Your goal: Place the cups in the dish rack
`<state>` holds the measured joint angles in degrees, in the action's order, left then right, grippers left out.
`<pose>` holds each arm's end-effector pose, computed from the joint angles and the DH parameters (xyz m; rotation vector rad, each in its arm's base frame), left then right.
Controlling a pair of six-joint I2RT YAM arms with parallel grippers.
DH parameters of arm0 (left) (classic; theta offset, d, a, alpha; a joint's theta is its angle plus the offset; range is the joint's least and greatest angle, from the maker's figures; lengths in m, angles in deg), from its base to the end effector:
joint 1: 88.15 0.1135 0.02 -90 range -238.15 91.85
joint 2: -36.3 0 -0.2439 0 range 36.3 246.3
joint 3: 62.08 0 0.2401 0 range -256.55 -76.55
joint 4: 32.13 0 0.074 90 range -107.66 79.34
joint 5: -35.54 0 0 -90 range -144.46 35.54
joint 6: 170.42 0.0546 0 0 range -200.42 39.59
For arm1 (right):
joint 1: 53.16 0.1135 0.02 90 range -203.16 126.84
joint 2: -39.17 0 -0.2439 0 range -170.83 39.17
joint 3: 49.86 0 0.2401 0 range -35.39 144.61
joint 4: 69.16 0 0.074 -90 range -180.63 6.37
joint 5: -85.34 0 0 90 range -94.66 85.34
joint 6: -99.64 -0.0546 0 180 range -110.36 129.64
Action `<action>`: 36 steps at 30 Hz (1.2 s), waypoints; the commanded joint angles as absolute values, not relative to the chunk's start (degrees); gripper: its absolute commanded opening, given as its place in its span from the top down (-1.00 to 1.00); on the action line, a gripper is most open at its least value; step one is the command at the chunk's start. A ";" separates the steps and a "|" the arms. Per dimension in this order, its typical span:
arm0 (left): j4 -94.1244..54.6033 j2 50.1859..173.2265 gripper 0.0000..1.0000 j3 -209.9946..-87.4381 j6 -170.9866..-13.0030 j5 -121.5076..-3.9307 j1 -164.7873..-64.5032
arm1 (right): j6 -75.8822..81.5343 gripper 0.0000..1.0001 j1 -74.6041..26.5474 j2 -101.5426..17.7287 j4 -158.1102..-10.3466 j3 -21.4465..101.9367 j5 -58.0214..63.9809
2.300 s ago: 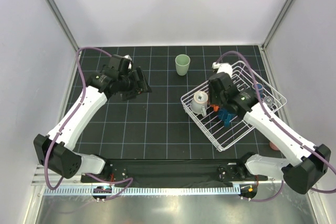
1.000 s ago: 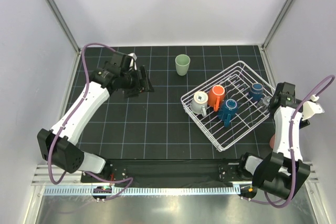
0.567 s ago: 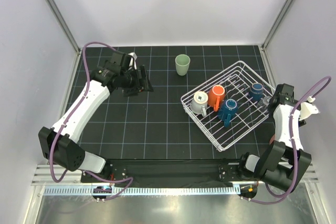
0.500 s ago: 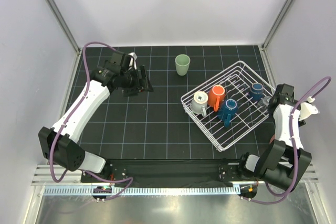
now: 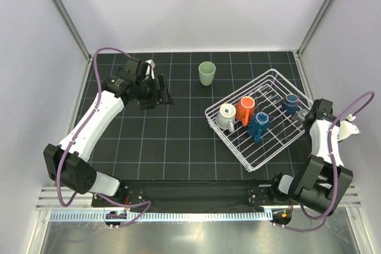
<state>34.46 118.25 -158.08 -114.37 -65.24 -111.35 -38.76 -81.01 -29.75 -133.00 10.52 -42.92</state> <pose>0.2684 -0.1261 0.3120 -0.1597 2.5793 -0.6329 0.1655 -0.1257 0.1940 1.7215 1.9663 -0.8185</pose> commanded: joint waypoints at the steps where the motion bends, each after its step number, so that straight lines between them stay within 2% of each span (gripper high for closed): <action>1: 34.81 117.78 -0.52 -159.87 -112.94 -66.76 -110.91 | -40.11 0.92 -81.28 -29.21 -133.11 11.28 -44.65; 10: 34.46 118.65 -0.52 -160.04 -112.93 -67.99 -110.73 | -40.02 0.92 -81.02 -28.94 -140.23 19.36 -47.55; 15: 34.20 119.35 -0.52 -160.04 -113.20 -68.78 -110.65 | -38.79 0.92 -78.56 -29.12 -145.75 29.54 -51.76; 18: 34.11 119.44 -0.52 -159.78 -113.20 -69.13 -110.73 | -37.30 0.92 -75.93 -29.47 -147.70 36.31 -53.97; 23: 33.06 120.06 -0.51 -159.43 -114.07 -71.58 -110.73 | -31.87 0.92 -66.64 -28.77 -145.87 47.48 -50.55; 27: 30.52 120.15 -0.50 -158.38 -114.87 -76.14 -110.65 | -21.33 0.92 -58.00 -27.01 -135.27 53.55 -40.64; 28: 29.46 119.89 -0.50 -157.94 -115.30 -77.04 -110.73 | -19.38 0.92 -57.29 -26.66 -132.96 54.69 -30.17; 30: 25.27 118.75 -0.53 -156.01 -116.88 -80.71 -110.73 | -16.38 0.92 -56.41 -25.70 -127.33 54.96 -18.00; 31: 23.41 118.22 -0.54 -155.22 -117.59 -82.39 -110.73 | -16.11 0.92 -56.41 -25.43 -125.75 54.70 -6.71; 34: 11.82 115.94 -0.58 -152.05 -122.67 -92.29 -110.03 | -17.25 0.92 -56.23 -24.99 -117.76 52.43 10.93; 35: 8.22 115.41 -0.58 -151.35 -124.87 -94.51 -109.68 | -18.21 0.92 -56.23 -24.73 -111.99 51.20 22.64; 36: 4.35 113.92 -0.58 -150.30 -127.15 -96.36 -109.16 | -21.27 0.92 -56.23 -24.29 -108.54 49.79 27.37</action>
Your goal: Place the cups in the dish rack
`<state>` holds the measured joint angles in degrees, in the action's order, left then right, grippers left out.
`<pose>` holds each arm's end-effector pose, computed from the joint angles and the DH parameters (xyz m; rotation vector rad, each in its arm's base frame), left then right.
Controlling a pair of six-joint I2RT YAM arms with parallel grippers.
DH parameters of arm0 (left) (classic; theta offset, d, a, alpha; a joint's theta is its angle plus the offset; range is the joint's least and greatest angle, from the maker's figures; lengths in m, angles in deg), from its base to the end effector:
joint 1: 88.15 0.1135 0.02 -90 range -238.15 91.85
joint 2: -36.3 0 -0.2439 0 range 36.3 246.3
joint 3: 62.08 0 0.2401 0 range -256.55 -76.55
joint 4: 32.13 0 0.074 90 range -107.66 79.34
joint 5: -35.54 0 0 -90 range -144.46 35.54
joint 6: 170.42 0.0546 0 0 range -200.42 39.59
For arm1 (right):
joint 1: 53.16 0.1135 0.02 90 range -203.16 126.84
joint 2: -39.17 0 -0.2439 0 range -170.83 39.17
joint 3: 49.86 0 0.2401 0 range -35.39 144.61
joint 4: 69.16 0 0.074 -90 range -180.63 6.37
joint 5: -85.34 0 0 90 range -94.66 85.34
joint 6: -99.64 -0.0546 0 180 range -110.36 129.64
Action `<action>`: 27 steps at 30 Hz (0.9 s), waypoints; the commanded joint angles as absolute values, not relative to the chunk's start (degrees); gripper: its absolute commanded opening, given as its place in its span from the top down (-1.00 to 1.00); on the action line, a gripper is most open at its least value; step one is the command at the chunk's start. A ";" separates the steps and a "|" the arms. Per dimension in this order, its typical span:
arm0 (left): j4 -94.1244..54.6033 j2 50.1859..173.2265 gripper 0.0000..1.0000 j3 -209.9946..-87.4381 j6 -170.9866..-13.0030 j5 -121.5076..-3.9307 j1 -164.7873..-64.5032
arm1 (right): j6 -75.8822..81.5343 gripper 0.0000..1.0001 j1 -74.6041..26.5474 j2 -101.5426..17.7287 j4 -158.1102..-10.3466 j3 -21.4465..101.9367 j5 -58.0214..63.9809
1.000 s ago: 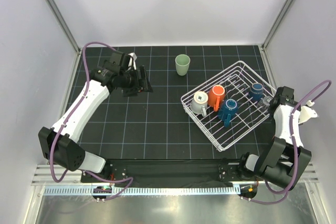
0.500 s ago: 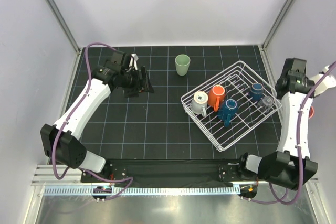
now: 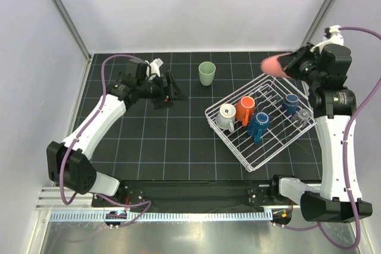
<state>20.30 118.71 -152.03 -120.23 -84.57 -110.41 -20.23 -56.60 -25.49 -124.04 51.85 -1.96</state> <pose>0.2781 -0.1434 0.3012 -0.1054 2.5147 -1.1121 0.2293 -0.0112 0.4392 0.5126 1.8270 0.3596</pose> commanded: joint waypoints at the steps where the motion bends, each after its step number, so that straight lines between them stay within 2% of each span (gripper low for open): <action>1: -5.08 113.21 -0.59 -148.55 -132.57 -99.95 -108.89 | -22.78 0.92 -55.45 -23.94 -105.64 47.51 31.42; 5: -22.28 112.76 -0.59 -147.74 -144.99 -103.06 -108.45 | -32.44 0.92 -53.60 -22.35 -91.68 42.67 41.02; 7: -34.19 113.11 -0.60 -145.99 -155.75 -102.19 -108.45 | -37.35 0.92 -50.89 -22.26 -87.52 40.74 41.48; 10: -40.49 114.43 -0.62 -144.58 -167.81 -99.29 -108.62 | -42.89 0.92 -48.24 -21.04 -77.18 38.54 36.93; 14: -39.72 113.82 -0.64 -143.00 -176.01 -88.78 -110.64 | -47.21 0.92 -46.31 -19.54 -76.33 38.35 26.29; 18: -39.28 112.94 -0.72 -143.96 -177.80 -78.32 -115.38 | -51.27 0.92 -43.06 -21.55 -75.38 39.23 17.60; 22: -32.78 114.08 -0.80 -148.35 -175.86 -74.06 -118.02 | -51.62 0.92 -39.19 -22.96 -75.02 39.49 12.92; 27: -39.01 112.42 -0.82 -144.59 -176.66 -63.97 -121.89 | -51.53 0.92 -35.93 -22.70 -75.89 36.78 9.40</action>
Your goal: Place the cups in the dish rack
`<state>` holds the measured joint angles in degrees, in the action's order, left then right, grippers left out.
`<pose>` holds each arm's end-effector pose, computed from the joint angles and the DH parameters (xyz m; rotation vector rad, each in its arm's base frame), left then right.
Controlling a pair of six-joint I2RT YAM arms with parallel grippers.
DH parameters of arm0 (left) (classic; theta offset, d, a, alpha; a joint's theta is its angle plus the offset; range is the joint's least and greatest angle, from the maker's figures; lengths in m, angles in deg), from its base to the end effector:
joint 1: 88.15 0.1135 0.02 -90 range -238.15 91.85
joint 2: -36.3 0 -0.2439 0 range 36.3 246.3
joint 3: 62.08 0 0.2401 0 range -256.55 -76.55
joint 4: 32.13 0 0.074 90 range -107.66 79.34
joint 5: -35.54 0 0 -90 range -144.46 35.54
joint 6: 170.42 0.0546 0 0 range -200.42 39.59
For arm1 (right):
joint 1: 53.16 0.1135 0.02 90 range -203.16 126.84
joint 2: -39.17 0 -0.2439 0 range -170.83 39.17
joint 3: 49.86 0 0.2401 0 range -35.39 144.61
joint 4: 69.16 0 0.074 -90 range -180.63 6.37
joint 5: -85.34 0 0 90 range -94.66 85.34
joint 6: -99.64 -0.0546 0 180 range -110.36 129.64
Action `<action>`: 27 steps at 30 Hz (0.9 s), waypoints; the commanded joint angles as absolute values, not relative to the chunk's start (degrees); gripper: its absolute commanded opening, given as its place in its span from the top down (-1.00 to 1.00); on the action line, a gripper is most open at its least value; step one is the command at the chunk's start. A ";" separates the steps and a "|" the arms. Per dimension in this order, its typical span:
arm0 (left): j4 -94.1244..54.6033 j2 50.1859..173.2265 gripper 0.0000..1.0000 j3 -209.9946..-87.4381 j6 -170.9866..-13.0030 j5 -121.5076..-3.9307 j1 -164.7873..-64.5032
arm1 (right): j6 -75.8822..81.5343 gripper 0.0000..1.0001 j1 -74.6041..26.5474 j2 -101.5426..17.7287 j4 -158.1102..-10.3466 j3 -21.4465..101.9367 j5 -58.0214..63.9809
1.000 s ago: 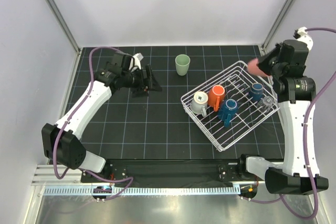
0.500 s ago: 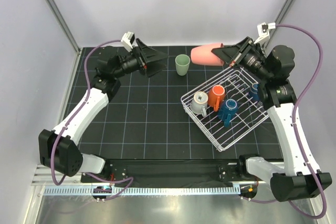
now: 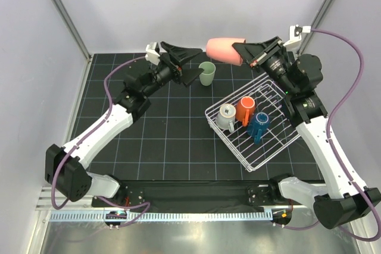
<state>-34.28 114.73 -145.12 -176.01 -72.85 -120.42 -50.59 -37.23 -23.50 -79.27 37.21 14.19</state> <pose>0.2743 -0.1936 0.3866 -0.6674 1.7088 -1.9531 0.2341 0.0852 0.4604 0.2567 1.4419 1.3237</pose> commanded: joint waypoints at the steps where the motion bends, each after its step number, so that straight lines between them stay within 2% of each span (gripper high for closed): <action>1: -40.32 112.15 -0.83 -144.31 -176.57 -62.12 -122.16 | -51.44 0.92 -35.93 -22.44 -75.55 36.25 9.14; 16: -41.83 117.51 -0.81 -147.56 -177.97 -60.43 -125.85 | -53.99 0.92 -32.77 -24.19 -71.68 33.34 11.60; 27: -42.96 118.13 -0.62 -147.04 -178.15 -60.52 -125.85 | -53.82 0.92 -30.74 -23.67 -72.73 31.41 11.86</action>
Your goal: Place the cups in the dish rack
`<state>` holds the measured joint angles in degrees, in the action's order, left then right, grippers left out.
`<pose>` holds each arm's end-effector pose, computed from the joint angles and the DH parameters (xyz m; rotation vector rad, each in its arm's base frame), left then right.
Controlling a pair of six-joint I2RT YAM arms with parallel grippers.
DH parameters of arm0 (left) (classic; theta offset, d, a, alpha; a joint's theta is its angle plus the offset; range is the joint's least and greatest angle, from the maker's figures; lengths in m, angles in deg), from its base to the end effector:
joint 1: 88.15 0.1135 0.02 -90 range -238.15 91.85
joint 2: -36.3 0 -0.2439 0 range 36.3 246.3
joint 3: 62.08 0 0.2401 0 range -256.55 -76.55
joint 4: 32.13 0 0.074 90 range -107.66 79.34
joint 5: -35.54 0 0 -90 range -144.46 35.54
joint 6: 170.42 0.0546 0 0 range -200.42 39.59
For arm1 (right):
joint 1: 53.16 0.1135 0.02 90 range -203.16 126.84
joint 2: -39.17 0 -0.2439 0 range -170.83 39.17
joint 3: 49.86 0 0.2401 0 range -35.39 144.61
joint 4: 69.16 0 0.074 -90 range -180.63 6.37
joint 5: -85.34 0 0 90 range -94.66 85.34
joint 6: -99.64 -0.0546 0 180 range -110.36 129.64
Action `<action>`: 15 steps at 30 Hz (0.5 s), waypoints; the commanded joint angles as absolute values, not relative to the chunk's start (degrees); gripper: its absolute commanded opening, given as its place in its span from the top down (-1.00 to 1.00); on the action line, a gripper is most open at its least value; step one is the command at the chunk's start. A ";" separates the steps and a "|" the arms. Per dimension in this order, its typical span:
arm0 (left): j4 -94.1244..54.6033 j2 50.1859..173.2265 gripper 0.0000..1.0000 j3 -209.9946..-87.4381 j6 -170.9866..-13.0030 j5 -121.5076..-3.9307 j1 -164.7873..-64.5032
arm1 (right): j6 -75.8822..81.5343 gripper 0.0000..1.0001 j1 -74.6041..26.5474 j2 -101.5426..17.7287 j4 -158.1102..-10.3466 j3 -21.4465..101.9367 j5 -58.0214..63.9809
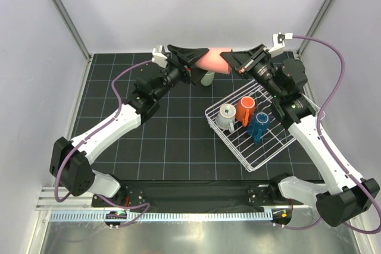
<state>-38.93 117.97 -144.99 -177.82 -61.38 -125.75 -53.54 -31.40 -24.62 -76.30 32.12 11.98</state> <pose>0.2746 -0.2198 0.3780 -0.7802 1.6054 -1.9350 0.2397 0.1125 0.4315 0.2852 1.5177 1.4105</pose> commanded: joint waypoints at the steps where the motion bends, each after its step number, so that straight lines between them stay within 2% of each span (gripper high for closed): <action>1: -43.49 118.21 -0.54 -146.95 -178.15 -60.70 -125.85 | -53.90 0.92 -30.74 -23.76 -72.91 31.32 11.78; 3: -43.94 118.39 -0.47 -147.12 -177.97 -61.22 -125.85 | -53.73 0.92 -30.66 -23.67 -73.09 30.80 11.77; 6: -44.02 118.30 -0.26 -147.12 -177.80 -61.66 -125.94 | -53.82 0.92 -30.57 -23.67 -73.09 30.18 11.60; 9: -43.94 118.30 0.03 -146.60 -177.62 -62.28 -125.85 | -53.55 0.92 -30.57 -23.58 -73.43 29.92 11.86; 10: -43.94 118.22 0.19 -146.51 -177.54 -62.37 -125.85 | -53.38 0.92 -30.57 -23.67 -73.79 30.17 12.04; 12: -43.41 118.13 0.32 -145.98 -176.66 -62.63 -125.85 | -52.59 0.92 -30.48 -23.49 -75.80 30.44 12.56; 13: -43.15 117.95 0.45 -145.98 -176.13 -62.81 -125.85 | -52.15 0.92 -30.48 -23.41 -76.59 30.53 12.83; 15: -41.05 117.95 0.63 -146.51 -173.76 -64.38 -125.76 | -50.31 0.80 -30.48 -22.88 -80.09 30.88 13.44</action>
<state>-39.09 118.89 -144.99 -176.95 -61.77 -125.64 -53.41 -31.13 -24.38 -75.88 30.24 11.57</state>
